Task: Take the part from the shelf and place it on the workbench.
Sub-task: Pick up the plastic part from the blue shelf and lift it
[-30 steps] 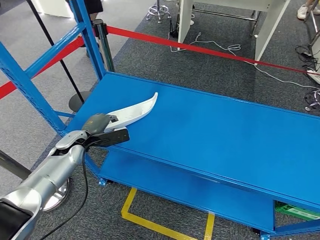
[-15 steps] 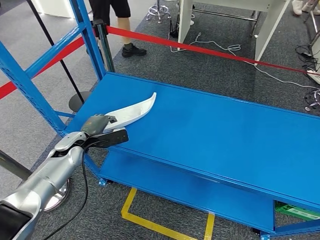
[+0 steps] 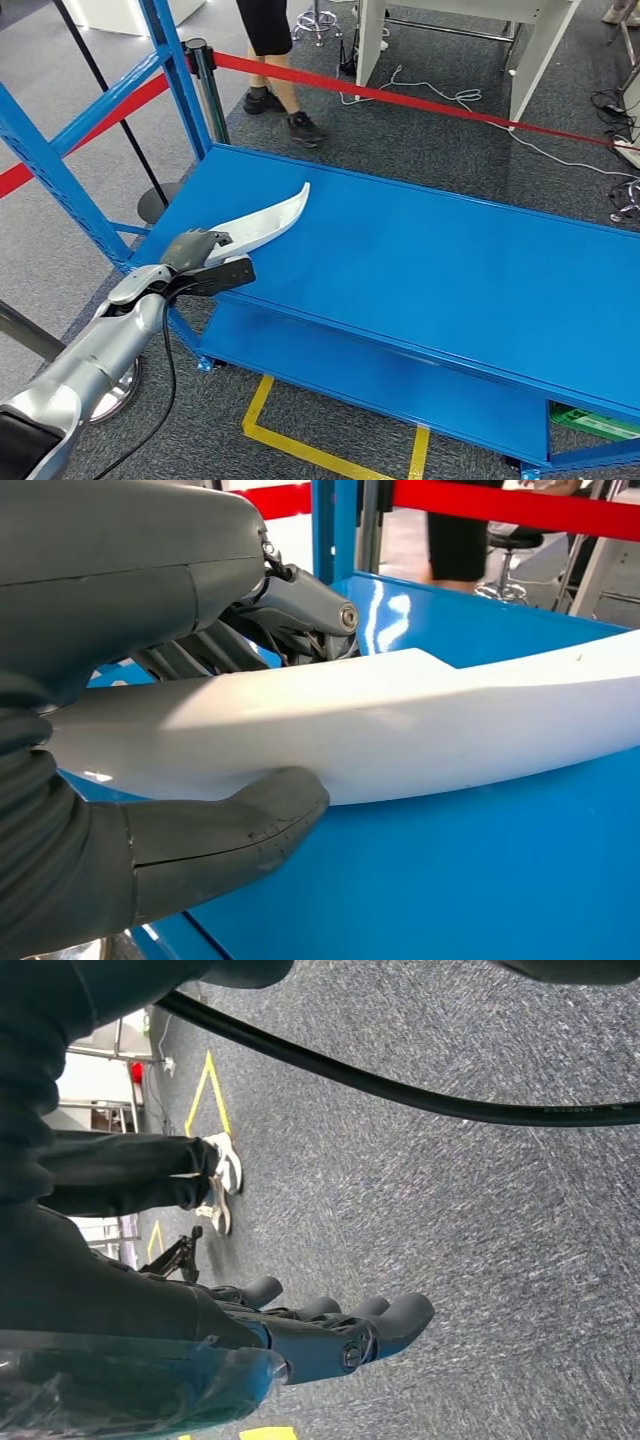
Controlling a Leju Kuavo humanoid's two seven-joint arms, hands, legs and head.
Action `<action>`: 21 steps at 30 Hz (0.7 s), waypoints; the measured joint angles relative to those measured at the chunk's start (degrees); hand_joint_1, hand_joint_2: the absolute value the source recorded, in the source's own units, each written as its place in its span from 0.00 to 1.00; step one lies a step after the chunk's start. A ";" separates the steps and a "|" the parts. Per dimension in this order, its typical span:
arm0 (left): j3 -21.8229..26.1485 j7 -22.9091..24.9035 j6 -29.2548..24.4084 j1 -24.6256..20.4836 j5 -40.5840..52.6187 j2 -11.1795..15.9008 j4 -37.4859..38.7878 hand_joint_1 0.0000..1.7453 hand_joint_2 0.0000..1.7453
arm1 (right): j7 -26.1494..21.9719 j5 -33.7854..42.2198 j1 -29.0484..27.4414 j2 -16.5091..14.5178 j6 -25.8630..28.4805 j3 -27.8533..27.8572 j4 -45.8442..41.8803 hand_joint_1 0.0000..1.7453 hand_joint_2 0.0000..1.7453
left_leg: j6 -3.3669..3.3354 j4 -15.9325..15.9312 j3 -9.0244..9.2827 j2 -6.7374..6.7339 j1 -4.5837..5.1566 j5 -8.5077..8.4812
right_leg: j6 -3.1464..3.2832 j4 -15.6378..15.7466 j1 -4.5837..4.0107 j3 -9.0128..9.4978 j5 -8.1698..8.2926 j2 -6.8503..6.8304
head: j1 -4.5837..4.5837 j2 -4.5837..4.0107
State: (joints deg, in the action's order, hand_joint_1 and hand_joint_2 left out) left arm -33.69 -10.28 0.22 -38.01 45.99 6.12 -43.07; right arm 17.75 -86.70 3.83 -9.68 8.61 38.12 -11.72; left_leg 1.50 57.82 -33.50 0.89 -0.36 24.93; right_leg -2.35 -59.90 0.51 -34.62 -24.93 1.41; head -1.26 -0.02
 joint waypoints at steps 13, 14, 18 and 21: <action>6.73 -3.08 -10.15 6.53 -1.83 -3.46 -10.07 1.00 1.00 | 0.47 -0.92 0.04 0.00 0.11 0.46 0.00 0.00 1.00 | 0.00 0.00 -0.05 0.00 0.00 0.01 | 0.00 0.00 0.01 -0.06 0.00 0.00 | 0.01 0.00; 7.92 -4.28 -11.06 8.17 -3.67 -4.26 -12.88 1.00 1.00 | 0.57 -1.03 0.06 0.00 0.13 0.52 0.00 0.00 1.00 | -0.02 0.00 -0.06 -0.01 0.01 0.02 | 0.00 0.01 0.01 -0.07 0.00 0.01 | 0.00 0.00; 11.37 -6.85 -11.49 14.40 -10.39 -7.35 -25.02 1.00 1.00 | 0.74 -1.34 0.06 0.00 0.17 0.74 0.00 0.00 1.00 | -0.07 0.00 -0.15 -0.01 0.01 0.06 | -0.01 0.03 0.03 -0.15 -0.01 0.03 | 0.00 0.00; 12.56 -8.07 -11.50 17.29 -13.32 -8.95 -31.65 1.00 1.00 | 0.74 -1.57 0.07 0.00 0.27 0.87 0.00 0.00 1.00 | -0.07 0.00 -0.19 -0.01 0.01 0.06 | -0.01 0.03 0.04 -0.18 -0.01 -0.01 | 0.00 0.00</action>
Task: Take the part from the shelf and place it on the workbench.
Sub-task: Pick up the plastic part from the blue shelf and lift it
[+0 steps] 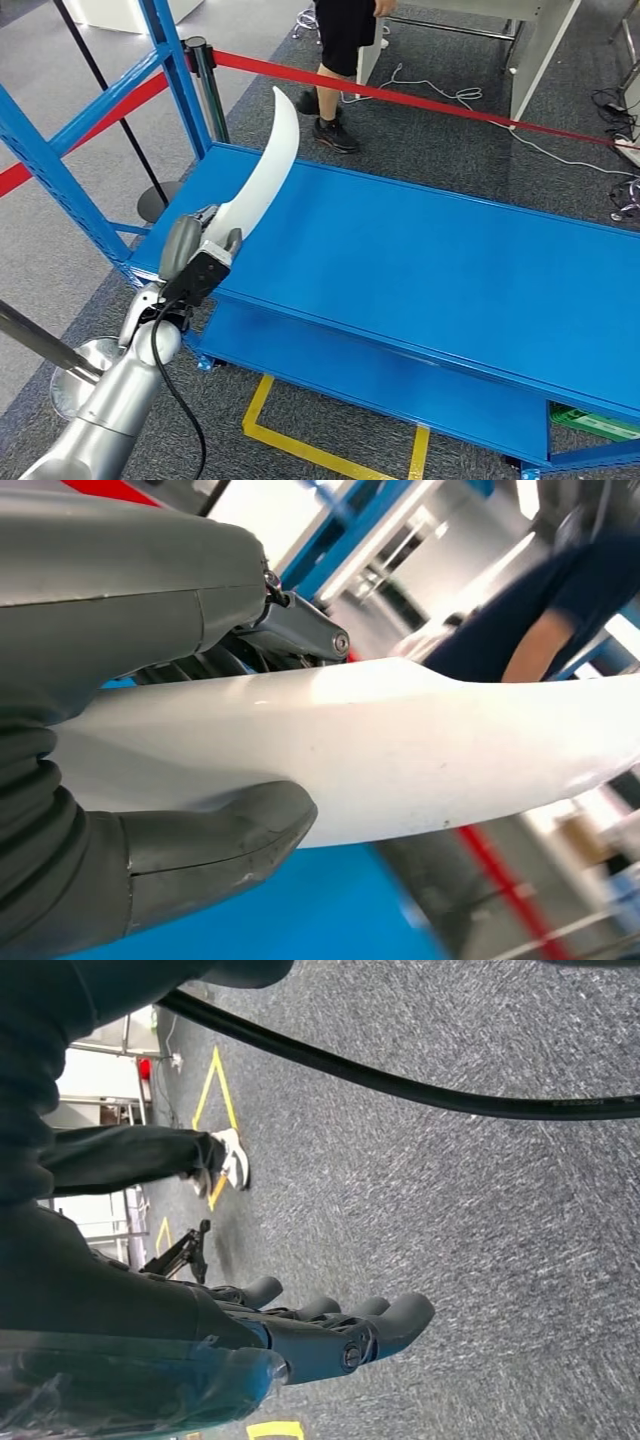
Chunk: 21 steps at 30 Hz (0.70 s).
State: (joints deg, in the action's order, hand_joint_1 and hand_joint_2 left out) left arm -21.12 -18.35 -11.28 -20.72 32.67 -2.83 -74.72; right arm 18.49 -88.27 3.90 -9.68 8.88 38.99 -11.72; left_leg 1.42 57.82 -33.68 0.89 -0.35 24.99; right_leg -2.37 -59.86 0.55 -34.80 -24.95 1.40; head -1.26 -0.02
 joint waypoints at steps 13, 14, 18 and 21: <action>2.05 -3.64 1.74 4.02 -9.12 -3.66 -9.97 1.00 1.00 | 0.22 -0.32 0.03 -0.02 0.30 0.75 0.00 0.00 1.00 | 0.06 0.00 -0.01 0.01 -0.01 -0.06 | 0.01 0.00 -0.02 0.01 0.02 -0.02 | -0.01 0.00; 2.10 -3.72 1.80 4.23 -9.26 -3.86 -10.37 1.00 1.00 | 0.25 -0.32 0.04 -0.02 0.32 0.78 0.00 0.00 1.00 | 0.05 0.00 -0.01 0.01 0.00 -0.05 | 0.01 0.00 -0.02 0.01 0.02 -0.02 | -0.01 0.00; 2.42 -4.11 2.04 5.18 -13.08 -4.88 -11.69 1.00 1.00 | 0.47 -0.20 0.03 -0.03 0.72 0.83 0.00 0.00 1.00 | 0.04 0.00 -0.01 0.01 0.00 -0.04 | 0.01 0.00 -0.02 0.00 0.02 -0.01 | -0.01 0.00; 2.99 -4.62 1.03 7.39 -20.60 -7.53 -13.39 1.00 1.00 | 1.08 0.37 0.02 -0.14 1.48 1.03 0.00 0.00 1.00 | 0.01 0.00 -0.01 0.01 0.00 -0.02 | 0.00 0.00 -0.01 -0.01 0.01 -0.01 | -0.01 0.00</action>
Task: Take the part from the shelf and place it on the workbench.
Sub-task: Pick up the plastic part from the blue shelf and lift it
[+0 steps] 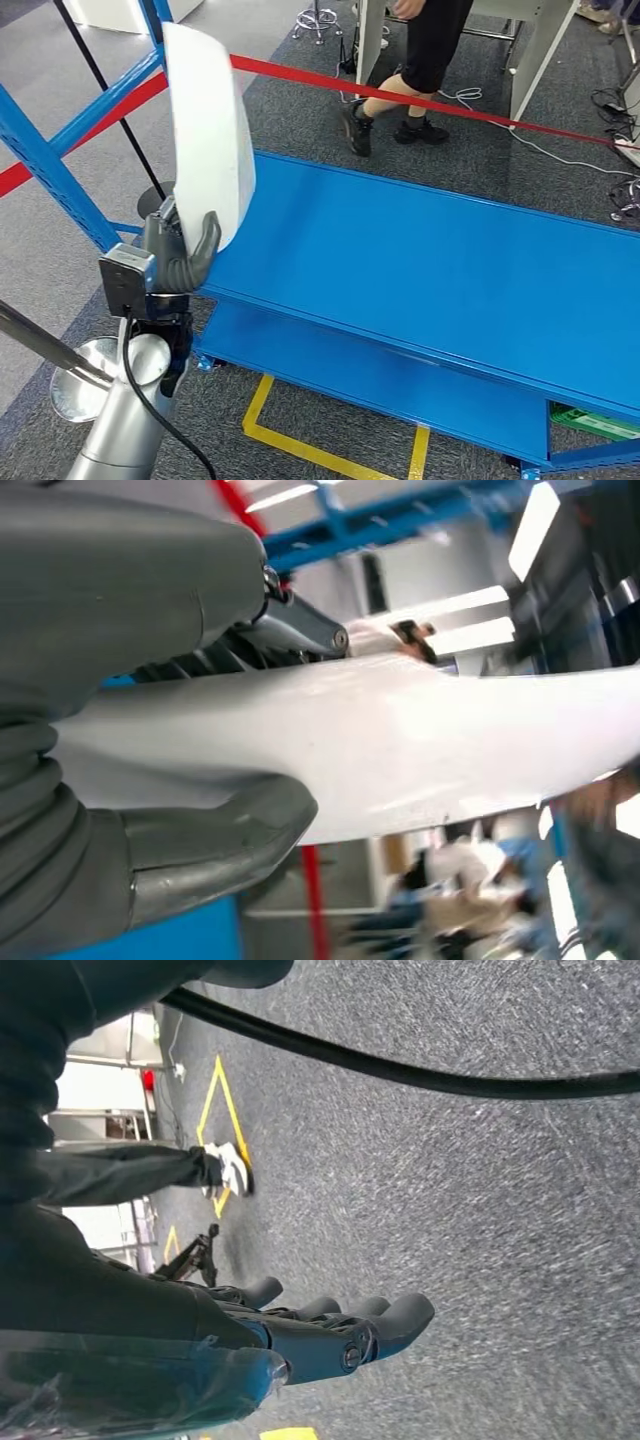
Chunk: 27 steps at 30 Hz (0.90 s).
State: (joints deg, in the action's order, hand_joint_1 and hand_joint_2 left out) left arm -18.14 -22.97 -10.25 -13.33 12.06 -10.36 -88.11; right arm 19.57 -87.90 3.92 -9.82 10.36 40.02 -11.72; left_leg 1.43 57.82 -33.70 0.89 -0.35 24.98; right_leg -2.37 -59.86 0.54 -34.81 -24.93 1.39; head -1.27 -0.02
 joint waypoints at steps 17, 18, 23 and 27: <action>-9.31 -10.62 -6.12 5.49 -9.07 -2.65 -9.67 1.00 1.00 | 0.22 -0.69 0.03 -0.71 1.12 1.36 0.00 0.00 1.00 | -0.01 0.00 -0.02 0.01 0.00 0.00 | 0.00 0.01 0.00 -0.01 0.00 -0.02 | 0.00 0.00; -9.62 -10.71 -6.06 5.78 -8.89 -2.55 -10.00 1.00 1.00 | 0.20 -0.69 0.04 -0.72 1.11 1.36 0.00 0.00 1.00 | -0.01 0.00 -0.02 0.01 0.00 0.00 | 0.00 0.01 0.00 -0.01 0.00 -0.02 | 0.01 0.00; -10.37 -14.04 -5.29 6.86 -7.10 -2.14 -11.30 1.00 1.00 | -0.14 -0.86 0.02 -0.73 0.95 1.36 0.00 0.00 1.00 | -0.01 0.00 -0.03 0.01 0.00 0.00 | 0.00 0.01 0.00 0.00 0.00 -0.02 | 0.00 0.00; -10.98 -13.45 0.78 8.69 -13.84 -2.09 -12.03 1.00 1.00 | 0.20 0.00 -0.02 -0.73 1.09 1.51 0.00 0.00 1.00 | -0.01 0.00 -0.02 0.00 0.00 0.01 | 0.00 0.01 0.01 -0.01 0.00 -0.03 | 0.01 0.00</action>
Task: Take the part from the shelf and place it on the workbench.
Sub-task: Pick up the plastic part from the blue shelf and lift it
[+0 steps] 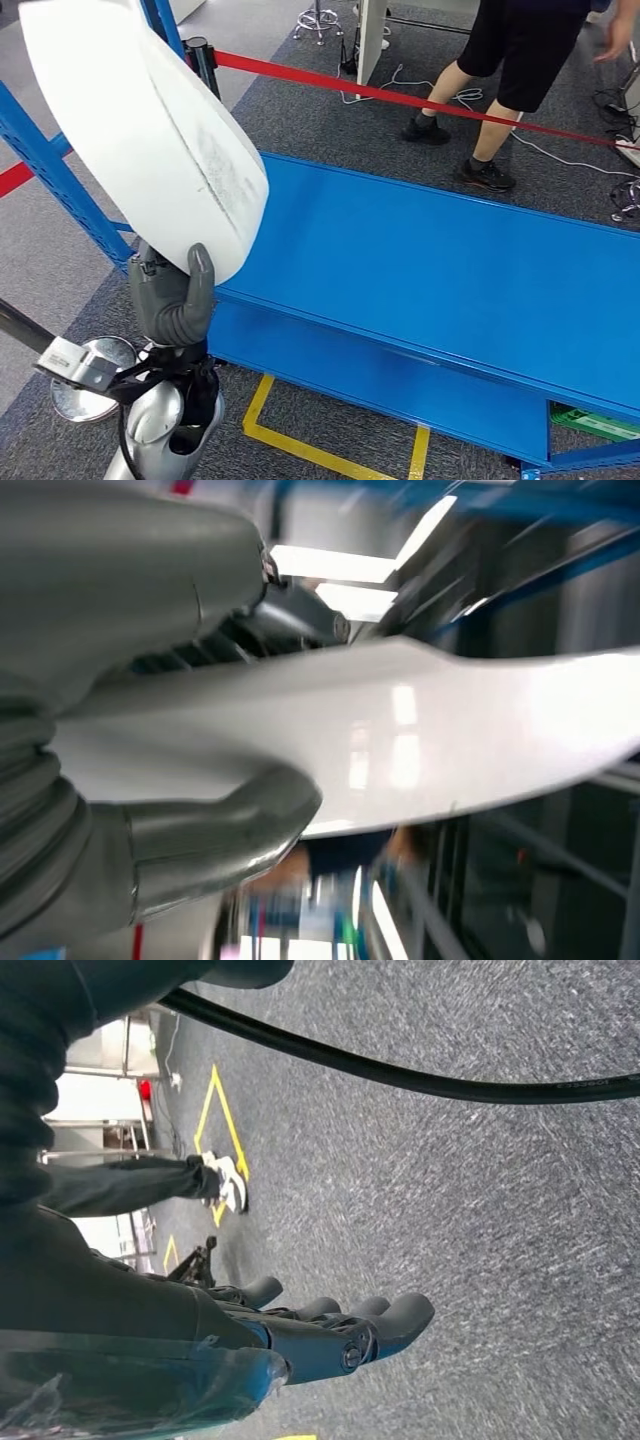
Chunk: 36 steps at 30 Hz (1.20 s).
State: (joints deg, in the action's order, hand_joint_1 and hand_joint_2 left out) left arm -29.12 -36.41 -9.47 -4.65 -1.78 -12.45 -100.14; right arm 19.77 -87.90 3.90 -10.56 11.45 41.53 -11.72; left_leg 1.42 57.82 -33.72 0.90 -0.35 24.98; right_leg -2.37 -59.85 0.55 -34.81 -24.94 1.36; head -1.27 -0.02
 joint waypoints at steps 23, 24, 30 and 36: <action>1.16 -0.95 23.89 2.32 -7.15 0.04 0.60 1.00 1.00 | -5.57 1.87 -0.22 0.20 -1.40 4.15 0.00 0.00 1.00 | 0.00 0.00 -0.01 0.00 0.00 0.00 | 0.00 0.00 0.00 -0.01 0.00 0.01 | 0.00 0.00; 1.19 -1.33 23.90 2.31 -6.64 0.04 0.65 1.00 1.00 | -6.83 1.40 -0.24 0.21 -1.93 4.10 0.00 0.00 1.00 | 0.00 0.00 -0.01 0.00 0.00 0.00 | 0.00 0.00 0.00 -0.01 0.00 0.02 | 0.00 0.00; 1.25 -2.49 24.05 2.31 -5.48 0.04 0.99 1.00 1.00 | -10.50 0.18 -0.31 0.35 -4.13 3.85 0.00 0.00 1.00 | 0.00 0.00 -0.01 0.00 0.00 0.00 | 0.00 0.00 0.00 -0.02 0.00 0.02 | 0.00 0.00; 1.25 -2.89 24.80 2.03 -5.35 0.04 1.59 1.00 1.00 | -7.66 -0.95 -0.43 0.48 -6.34 3.36 0.00 0.00 1.00 | 0.00 0.00 0.00 0.00 0.00 0.00 | 0.00 0.00 0.00 -0.02 0.00 0.03 | 0.00 0.00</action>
State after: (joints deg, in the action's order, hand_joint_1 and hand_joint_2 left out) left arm -27.87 -39.30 15.33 -2.61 -7.13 -12.41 -98.55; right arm 12.11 -88.84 3.48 -10.08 5.11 44.89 -11.72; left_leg 1.42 57.82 -33.72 0.90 -0.35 24.98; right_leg -2.37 -59.84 0.54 -34.83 -24.94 1.38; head -1.27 -0.02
